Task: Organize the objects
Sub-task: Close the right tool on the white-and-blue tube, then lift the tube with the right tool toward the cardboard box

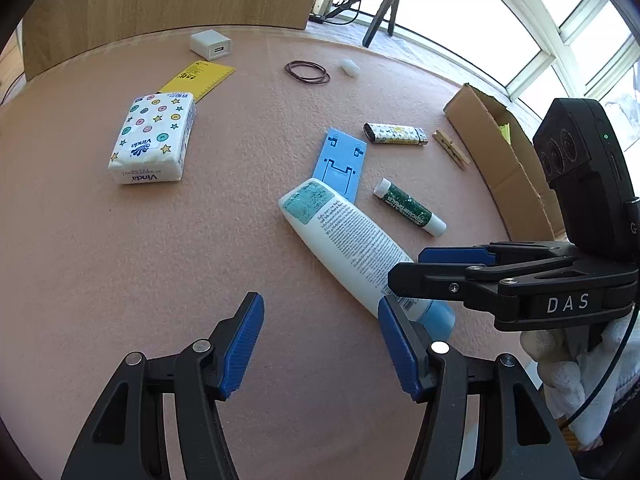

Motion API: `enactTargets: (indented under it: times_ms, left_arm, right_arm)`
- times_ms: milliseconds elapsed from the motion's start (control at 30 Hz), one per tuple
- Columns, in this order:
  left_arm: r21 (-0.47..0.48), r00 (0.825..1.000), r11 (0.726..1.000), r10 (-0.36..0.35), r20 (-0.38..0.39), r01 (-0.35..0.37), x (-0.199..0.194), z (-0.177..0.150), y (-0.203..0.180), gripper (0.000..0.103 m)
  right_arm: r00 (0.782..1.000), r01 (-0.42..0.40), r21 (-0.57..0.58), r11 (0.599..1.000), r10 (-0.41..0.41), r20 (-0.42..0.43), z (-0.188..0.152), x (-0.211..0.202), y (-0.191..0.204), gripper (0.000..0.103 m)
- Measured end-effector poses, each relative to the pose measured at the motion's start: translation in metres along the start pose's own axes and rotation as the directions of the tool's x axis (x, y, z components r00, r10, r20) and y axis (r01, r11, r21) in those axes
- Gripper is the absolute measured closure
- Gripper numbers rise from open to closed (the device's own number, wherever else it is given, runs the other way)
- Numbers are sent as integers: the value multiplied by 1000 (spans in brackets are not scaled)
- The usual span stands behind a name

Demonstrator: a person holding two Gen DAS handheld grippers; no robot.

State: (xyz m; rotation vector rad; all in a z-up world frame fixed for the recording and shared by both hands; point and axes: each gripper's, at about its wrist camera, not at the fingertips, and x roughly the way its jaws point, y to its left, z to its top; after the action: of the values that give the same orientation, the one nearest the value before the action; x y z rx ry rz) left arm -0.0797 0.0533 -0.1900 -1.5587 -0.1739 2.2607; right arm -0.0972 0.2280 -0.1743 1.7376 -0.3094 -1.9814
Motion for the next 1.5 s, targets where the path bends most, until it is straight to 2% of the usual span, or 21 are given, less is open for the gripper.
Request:
enactTargets:
  times_ms: [133,200,400,700,833,1067,1267,1500]
  left_arm:
    - [-10,1000,1000,-1,7,1,-9,-4,8,40]
    - [-9,1000,1000,4,11,-4,-13,-5,11,40]
    - [-24,1000,1000,6,14,-5,-22,-11,24,40]
    - [-37,1000,999,2,-4,-2,-28,-20,38,40]
    - [-45,1000,999,-16,-9,15,-26,-20,42,40]
    - [-72,997,995,-65,-30,63,-10,-13,35,39]
    - [-122,993,987,-109,-38,103,4,-6,30,37]
    - [-131,992,985,-122,-37,116,8,-4,25,37]
  right_arm:
    - [1000,15,-25,1000,-16,-7,1,7,10,50]
    - [999,29,-48,998,-30,-13,1,11,18,55]
    - [999,35,-82,996,-37,-27,4,24,35,59]
    - [998,-17,-106,994,11,-66,9,44,65,61]
    - [998,-32,-96,995,26,-65,12,43,67,61]
    - [999,13,-97,995,-16,-31,20,31,59,54]
    - [996,-3,-107,994,-6,-87,27,43,59,53]
    - [994,-13,-101,995,2,-105,28,49,61,53]
